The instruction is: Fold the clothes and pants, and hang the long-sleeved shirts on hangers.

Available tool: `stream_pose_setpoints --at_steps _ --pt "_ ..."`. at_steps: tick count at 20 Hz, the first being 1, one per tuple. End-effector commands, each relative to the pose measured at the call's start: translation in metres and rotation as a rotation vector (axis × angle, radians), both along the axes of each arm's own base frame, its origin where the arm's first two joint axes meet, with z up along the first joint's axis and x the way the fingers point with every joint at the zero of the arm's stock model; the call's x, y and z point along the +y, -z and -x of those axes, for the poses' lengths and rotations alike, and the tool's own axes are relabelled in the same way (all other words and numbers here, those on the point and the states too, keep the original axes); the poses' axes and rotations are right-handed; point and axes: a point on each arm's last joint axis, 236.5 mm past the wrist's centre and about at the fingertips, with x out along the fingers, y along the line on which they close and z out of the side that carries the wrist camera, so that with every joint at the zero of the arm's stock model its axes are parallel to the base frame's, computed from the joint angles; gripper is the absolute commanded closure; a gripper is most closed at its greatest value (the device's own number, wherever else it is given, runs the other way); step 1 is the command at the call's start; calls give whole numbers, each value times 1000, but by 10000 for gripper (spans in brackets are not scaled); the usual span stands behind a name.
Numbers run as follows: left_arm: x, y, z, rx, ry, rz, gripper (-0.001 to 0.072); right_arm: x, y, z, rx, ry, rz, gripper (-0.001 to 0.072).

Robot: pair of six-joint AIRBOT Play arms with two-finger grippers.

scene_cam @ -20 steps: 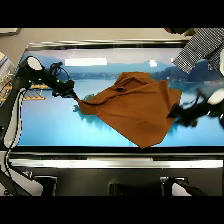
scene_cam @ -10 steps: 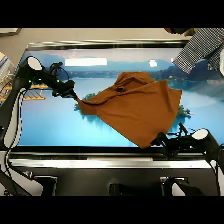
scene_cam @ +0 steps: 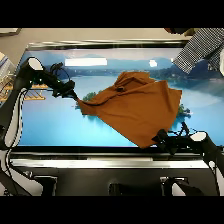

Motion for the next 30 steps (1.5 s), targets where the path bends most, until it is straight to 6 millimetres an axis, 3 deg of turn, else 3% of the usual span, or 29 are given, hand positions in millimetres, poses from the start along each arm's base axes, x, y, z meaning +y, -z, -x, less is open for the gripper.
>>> stream_pose_setpoints --at_steps 1,2,5,7,8,10,11,13,15,16,17,19,22,25,27,28,30 --pt "0 2 0 3 0 0 683 0 10 -3 0 -15 -3 507" --pt "0 2 0 3 -1 0 684 3 9 -6 -21 -25 -13 678" --pt "1 -5 -2 -16 -2 1 684 6 -15 -28 -117 -28 -35 681" --pt "5 -27 -10 -80 -17 6 685 4 -59 -59 -244 -51 -29 681" --pt "7 -48 -16 -136 -25 10 685 2 -93 -78 -330 -70 -18 681" --pt "16 -107 -30 -303 -59 19 685 -2 -180 -114 -537 -111 26 681" --pt "22 -148 -35 -415 -84 25 685 -3 -228 -125 -644 -134 54 681" --pt "37 -232 -31 -646 -153 39 685 0 -336 -131 -876 -184 120 681" --pt "53 -325 -2 -888 -221 52 685 8 -425 -114 -1069 -229 189 681" --pt "60 -371 22 -1010 -251 56 685 13 -466 -98 -1165 -249 228 681" --pt "64 -412 48 -1121 -275 64 685 19 -502 -78 -1254 -262 264 681" --pt "72 -482 112 -1332 -317 69 685 29 -555 -38 -1403 -271 327 681" --pt "88 -536 197 -1537 -375 -24 685 41 -602 15 -1561 -243 374 681" --pt "115 -565 258 -1662 -496 -116 685 42 -624 43 -1630 -163 358 681" --pt "131 -573 274 -1705 -546 -185 685 42 -623 42 -1617 -152 340 681" --pt "136 -571 271 -1701 -557 -210 685 42 -619 37 -1599 -160 337 681" --pt "140 -553 245 -1637 -551 -226 685 41 -602 20 -1528 -191 322 681"
